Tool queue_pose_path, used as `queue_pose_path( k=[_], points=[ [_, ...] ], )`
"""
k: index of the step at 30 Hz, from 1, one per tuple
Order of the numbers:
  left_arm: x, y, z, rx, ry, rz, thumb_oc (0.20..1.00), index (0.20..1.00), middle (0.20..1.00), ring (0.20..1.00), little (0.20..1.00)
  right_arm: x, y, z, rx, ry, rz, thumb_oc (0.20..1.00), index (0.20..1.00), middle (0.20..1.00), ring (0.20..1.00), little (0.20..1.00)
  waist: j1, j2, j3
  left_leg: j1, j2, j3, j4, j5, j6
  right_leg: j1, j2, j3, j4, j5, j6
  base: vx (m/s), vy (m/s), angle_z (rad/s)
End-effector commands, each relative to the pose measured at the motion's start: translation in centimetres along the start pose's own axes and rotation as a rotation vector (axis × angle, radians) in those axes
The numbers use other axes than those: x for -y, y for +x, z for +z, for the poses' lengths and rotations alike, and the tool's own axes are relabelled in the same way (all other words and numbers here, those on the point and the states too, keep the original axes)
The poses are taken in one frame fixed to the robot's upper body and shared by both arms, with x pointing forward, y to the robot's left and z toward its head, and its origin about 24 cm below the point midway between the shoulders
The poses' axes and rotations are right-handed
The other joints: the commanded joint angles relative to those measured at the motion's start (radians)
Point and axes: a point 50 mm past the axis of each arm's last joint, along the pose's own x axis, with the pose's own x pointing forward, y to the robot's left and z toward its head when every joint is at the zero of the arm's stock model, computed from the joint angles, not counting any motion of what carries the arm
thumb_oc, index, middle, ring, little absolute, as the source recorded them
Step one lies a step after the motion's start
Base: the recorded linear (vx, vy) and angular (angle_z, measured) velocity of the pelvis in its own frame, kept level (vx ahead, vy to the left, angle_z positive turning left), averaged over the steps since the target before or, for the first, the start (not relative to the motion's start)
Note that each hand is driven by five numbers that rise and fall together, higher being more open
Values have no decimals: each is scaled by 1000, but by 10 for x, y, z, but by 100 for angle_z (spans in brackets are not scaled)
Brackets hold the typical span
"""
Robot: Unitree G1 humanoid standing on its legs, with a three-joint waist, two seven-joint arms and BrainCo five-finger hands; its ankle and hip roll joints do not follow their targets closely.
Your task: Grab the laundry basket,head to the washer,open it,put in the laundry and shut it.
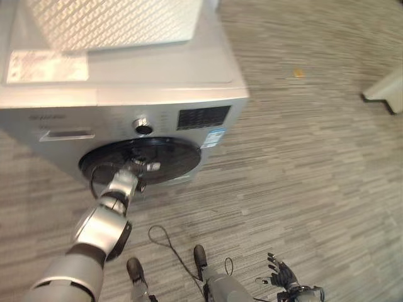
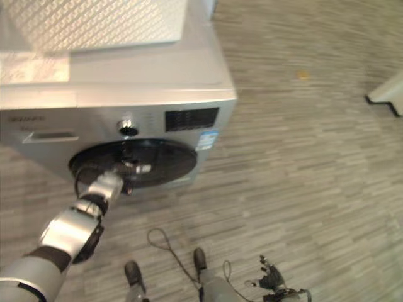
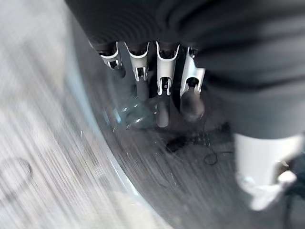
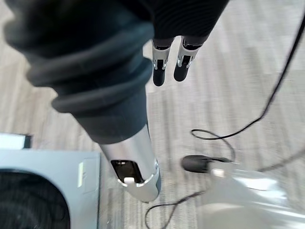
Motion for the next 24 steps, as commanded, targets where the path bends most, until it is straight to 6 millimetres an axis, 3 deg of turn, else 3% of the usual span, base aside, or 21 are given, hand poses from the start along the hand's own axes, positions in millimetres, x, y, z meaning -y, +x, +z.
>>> queue_pose_path(
  k=[1,2,3,4,5,6,7,8,10,12,13,14,15,18,19,22,23,24],
  points=[
    [-45,-48,189,785,-135,157,1000,1000,1000,1000,1000,13,-4,10,71,41,-33,1000,1000,1000,1000,1000,3,-7,6,134,-5,-46,6,-118,-19,58,-41,-37,0,-30,61,30,4,13],
    [-32,-52,186,835,-146,104,1000,1000,1000,1000,1000,11,-5,10,77,42,-15,1000,1000,1000,1000,1000,11,-7,7,143,-8,-47,6,-121,-18,70,-43,-41,0,-33,61,51,2,12],
    [-13,-49,156,821,-175,5,1000,1000,1000,1000,1000,9,-7,7,68,37,9,1000,1000,1000,1000,1000,29,-5,7,162,-14,-49,6,-128,-15,92,-46,-48,0,-39,58,32,0,11],
    [-13,-49,155,820,-175,5,1000,1000,1000,1000,1000,9,-7,7,67,37,9,1000,1000,1000,1000,1000,29,-5,7,162,-14,-49,6,-128,-15,93,-46,-48,0,-39,58,46,0,1],
    [-3,-45,124,761,-242,-73,1000,1000,1000,1000,1000,8,-8,5,58,23,20,1000,1000,1000,1000,1000,43,0,5,176,-17,-49,6,-135,-13,108,-48,-51,0,-44,57,82,7,9],
    [17,-43,64,641,-343,-181,1000,1000,1000,1000,1000,5,-8,-4,18,20,29,1000,1000,1000,1000,1000,69,10,-1,209,-21,-50,6,-146,-9,142,-52,-56,0,-53,52,82,7,8],
    [17,-43,63,641,-343,-181,1000,1000,1000,1000,1000,5,-8,-4,18,20,30,1000,1000,1000,1000,1000,68,10,-1,209,-21,-49,6,-146,-9,143,-52,-56,0,-53,52,87,6,9],
    [25,-44,20,533,-362,-215,1000,1000,1000,1000,1000,3,-6,-9,-8,20,31,1000,1000,1000,1000,1000,88,16,-3,231,-24,-47,6,-153,-6,163,-53,-59,0,-58,50,81,16,5],
    [40,-51,-40,367,-372,-263,1000,1000,1000,1000,1000,1,-7,-24,-78,19,36,1000,1000,1000,1000,1000,109,27,-8,269,-26,-44,6,-162,-2,201,-56,-59,0,-67,44,117,26,4],
    [32,-67,-114,189,-269,-233,1000,1000,1000,1000,1000,5,-8,-40,-159,25,8,1000,1000,1000,1000,1000,143,42,-7,316,-31,-47,6,-174,2,245,-59,-70,6,-80,41,122,24,10],
    [23,-85,-163,47,-240,-204,1000,1000,1000,1000,1000,6,-10,-52,-213,29,-4,1000,1000,1000,1000,1000,163,52,-12,348,-33,-50,6,-182,6,279,-62,-76,12,-94,38,133,11,8],
    [12,-98,-191,-48,-297,-154,1000,1000,1000,1000,1000,8,-12,-57,-232,53,-20,1000,1000,1000,1000,1000,178,56,-11,366,-35,-52,6,-183,8,299,-61,-83,14,-100,35,94,-2,1],
    [12,-98,-191,-48,-297,-154,1000,1000,1000,1000,1000,8,-12,-57,-232,53,-20,1000,1000,1000,1000,1000,176,56,-14,363,-35,-53,6,-181,8,296,-62,-84,14,-99,35,46,-16,6],
    [-17,-139,-261,-287,-289,-38,1000,1000,1000,1000,1000,11,-20,-78,-324,95,-50,1000,1000,1000,1000,1000,210,66,-19,404,-40,-63,6,-187,14,340,-61,-93,20,-115,30,48,3,19],
    [-29,-169,-303,-476,-206,7,1000,1000,1000,1000,1000,13,-27,-92,-389,101,-64,1000,1000,1000,1000,1000,227,73,-24,426,-41,-69,6,-190,16,367,-62,-102,20,-122,28,29,16,25],
    [-34,-182,-318,-560,-180,37,1000,1000,1000,1000,1000,12,-30,-99,-421,111,-71,1000,1000,1000,1000,1000,234,74,-32,433,-43,-77,6,-190,17,378,-62,-108,21,-126,26,20,3,7],
    [-39,-202,-338,-677,-162,79,1000,1000,1000,1000,1000,10,-36,-109,-468,116,-75,1000,1000,1000,1000,1000,246,76,-40,448,-43,-86,6,-194,18,401,-61,-117,21,-136,25,16,-7,15],
    [-41,-208,-344,-713,-148,96,1000,1000,1000,1000,1000,9,-38,-113,-491,118,-79,1000,1000,1000,1000,1000,252,77,-47,452,-44,-92,6,-194,17,409,-61,-125,20,-140,24,15,-6,18]
  ],
)
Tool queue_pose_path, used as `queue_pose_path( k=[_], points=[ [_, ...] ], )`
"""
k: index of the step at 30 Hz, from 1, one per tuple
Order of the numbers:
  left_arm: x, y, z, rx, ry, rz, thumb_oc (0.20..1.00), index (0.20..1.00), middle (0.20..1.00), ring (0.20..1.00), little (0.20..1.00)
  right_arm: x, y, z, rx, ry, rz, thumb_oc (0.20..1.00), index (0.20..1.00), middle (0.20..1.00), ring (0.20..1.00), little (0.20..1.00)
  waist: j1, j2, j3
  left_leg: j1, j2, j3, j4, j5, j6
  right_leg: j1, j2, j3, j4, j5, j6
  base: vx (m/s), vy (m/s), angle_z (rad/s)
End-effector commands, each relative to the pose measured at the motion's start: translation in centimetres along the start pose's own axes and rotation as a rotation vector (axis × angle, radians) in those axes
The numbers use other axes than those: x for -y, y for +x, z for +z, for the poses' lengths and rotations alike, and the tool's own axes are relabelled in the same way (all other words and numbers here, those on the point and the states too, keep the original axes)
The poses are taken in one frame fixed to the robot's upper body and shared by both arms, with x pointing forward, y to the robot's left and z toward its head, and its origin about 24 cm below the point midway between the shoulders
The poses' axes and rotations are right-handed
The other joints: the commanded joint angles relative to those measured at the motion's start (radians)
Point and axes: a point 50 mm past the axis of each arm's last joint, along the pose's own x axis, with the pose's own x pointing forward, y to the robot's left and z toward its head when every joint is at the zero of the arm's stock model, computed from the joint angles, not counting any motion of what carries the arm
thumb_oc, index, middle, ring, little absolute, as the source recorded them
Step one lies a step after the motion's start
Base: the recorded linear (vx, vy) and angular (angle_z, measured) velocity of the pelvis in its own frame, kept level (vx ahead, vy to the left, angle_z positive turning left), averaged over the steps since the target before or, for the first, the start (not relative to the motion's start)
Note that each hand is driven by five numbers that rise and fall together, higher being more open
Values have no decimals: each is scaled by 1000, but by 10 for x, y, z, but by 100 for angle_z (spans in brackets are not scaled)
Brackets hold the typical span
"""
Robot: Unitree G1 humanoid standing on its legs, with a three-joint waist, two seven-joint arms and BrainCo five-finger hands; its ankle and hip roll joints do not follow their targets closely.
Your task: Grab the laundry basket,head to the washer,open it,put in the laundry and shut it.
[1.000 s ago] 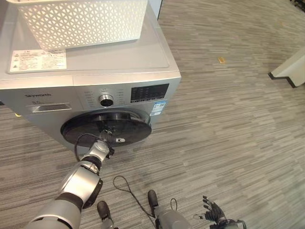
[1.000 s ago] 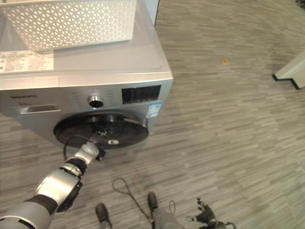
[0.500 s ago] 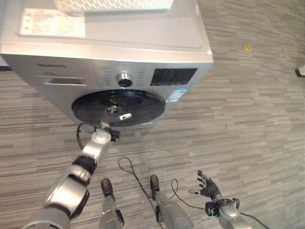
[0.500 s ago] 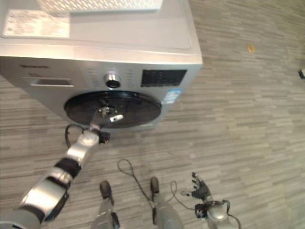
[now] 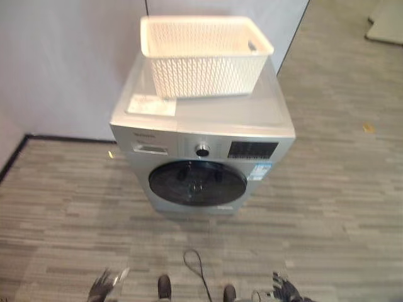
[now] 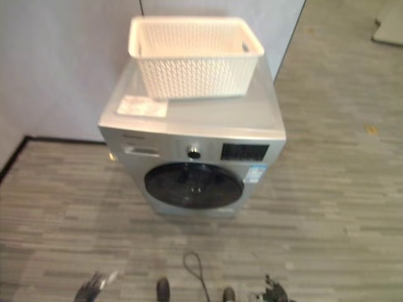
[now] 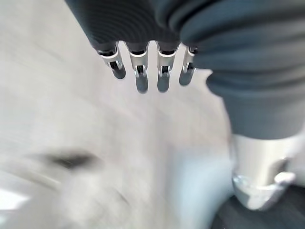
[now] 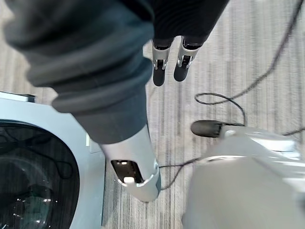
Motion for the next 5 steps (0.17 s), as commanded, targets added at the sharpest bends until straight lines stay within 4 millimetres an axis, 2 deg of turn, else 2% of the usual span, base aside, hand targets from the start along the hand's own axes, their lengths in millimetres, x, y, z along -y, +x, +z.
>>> queue_pose_path(
  k=[1,3,5],
  points=[
    [11,7,15,28,26,6,1000,1000,1000,1000,1000,4,-1,-9,-36,3,-20,1000,1000,1000,1000,1000,14,4,6,75,13,-32,12,-99,7,-7,-6,-45,29,-27,5,0,-9,15],
    [11,7,13,14,-50,34,1000,1000,1000,1000,1000,1,-1,-13,-55,13,-24,1000,1000,1000,1000,1000,24,2,-3,80,12,-42,12,-101,6,7,-5,-58,28,-33,4,-14,-16,15],
    [14,8,14,15,-91,44,1000,1000,1000,1000,1000,-4,0,-8,-37,11,-15,1000,1000,1000,1000,1000,27,1,-10,82,12,-51,12,-99,5,15,-5,-65,30,-38,0,-23,-19,22]
  ],
)
